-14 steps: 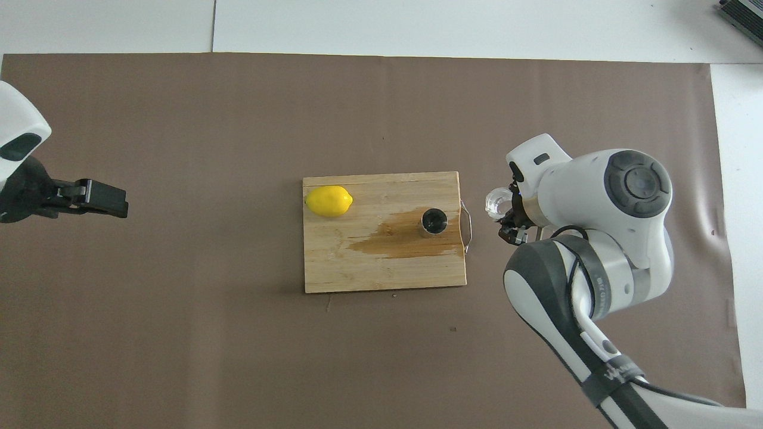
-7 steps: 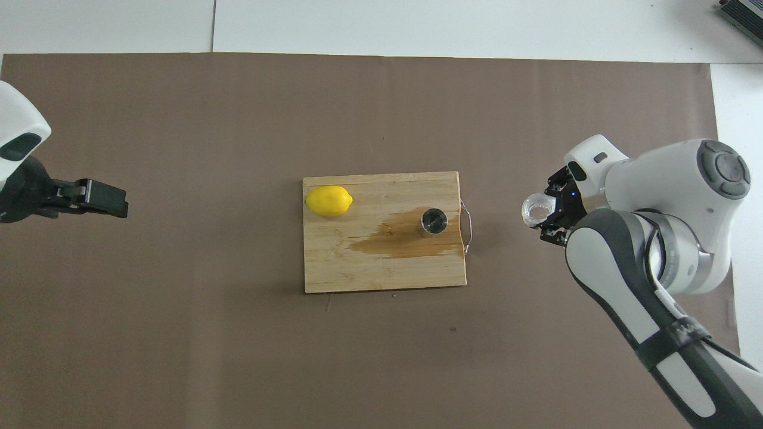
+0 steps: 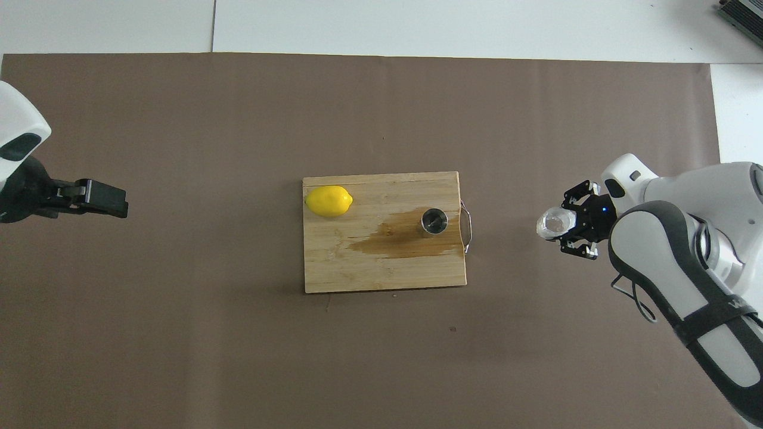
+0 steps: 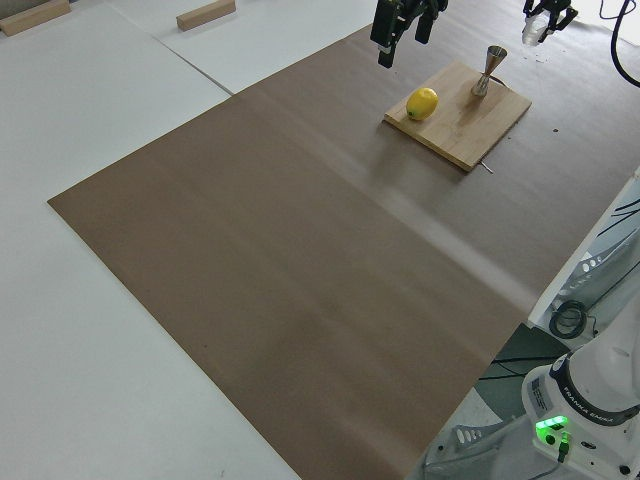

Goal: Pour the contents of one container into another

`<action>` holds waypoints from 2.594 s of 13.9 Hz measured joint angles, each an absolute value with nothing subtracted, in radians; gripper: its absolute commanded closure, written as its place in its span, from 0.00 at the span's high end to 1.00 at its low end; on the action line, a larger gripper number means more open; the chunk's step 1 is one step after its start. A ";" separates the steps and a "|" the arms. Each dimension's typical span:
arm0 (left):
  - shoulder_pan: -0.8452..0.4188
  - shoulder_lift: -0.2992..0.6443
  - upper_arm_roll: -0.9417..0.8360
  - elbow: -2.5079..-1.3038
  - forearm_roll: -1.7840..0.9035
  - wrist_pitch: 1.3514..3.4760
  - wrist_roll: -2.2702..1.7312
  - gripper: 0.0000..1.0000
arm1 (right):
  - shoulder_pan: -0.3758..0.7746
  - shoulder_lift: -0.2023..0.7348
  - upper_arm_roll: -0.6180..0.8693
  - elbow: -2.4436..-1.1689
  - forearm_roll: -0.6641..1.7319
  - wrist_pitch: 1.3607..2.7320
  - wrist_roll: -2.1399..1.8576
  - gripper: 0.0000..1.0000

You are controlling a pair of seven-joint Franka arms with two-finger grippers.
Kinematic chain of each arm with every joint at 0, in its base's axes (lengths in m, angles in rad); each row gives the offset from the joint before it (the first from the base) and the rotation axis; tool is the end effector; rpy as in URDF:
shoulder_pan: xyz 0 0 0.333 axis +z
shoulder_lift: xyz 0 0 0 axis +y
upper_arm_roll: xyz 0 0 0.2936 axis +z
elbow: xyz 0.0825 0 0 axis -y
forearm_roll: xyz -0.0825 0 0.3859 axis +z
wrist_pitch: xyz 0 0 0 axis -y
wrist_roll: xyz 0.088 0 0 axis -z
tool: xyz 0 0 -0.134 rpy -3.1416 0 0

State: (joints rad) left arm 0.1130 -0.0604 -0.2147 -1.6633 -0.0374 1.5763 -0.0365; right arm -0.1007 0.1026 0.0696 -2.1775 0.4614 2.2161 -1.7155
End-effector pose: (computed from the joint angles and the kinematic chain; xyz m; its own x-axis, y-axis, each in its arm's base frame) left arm 0.5341 -0.0623 0.5641 0.9975 -0.0642 -0.0289 -0.0635 -0.9977 0.0235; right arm 0.5421 0.0073 0.2931 0.1778 0.9170 0.3570 0.9841 -0.1664 -0.0625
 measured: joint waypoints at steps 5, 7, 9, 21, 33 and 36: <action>0.113 -0.060 -0.215 -1.663 -0.037 1.576 -0.036 1.00 | -0.204 0.130 0.069 -2.226 0.566 2.221 -1.917 0.00; 0.113 -0.060 -0.215 -1.663 -0.037 1.576 -0.036 1.00 | -0.219 0.146 0.069 -2.237 0.579 2.232 -1.961 0.00; 0.113 -0.060 -0.215 -1.663 -0.037 1.576 -0.036 1.00 | -0.219 0.159 0.070 -2.241 0.579 2.248 -1.979 0.00; 0.113 -0.060 -0.215 -1.663 -0.037 1.576 -0.036 1.00 | -0.218 0.101 0.078 -2.218 0.612 2.206 -1.895 1.00; 0.113 -0.060 -0.215 -1.663 -0.037 1.576 -0.036 1.00 | -0.197 -0.025 0.084 -1.942 0.457 2.123 -1.280 1.00; 0.113 -0.060 -0.215 -1.663 -0.037 1.576 -0.036 1.00 | -0.153 -0.031 0.084 -1.893 0.360 2.114 -1.005 1.00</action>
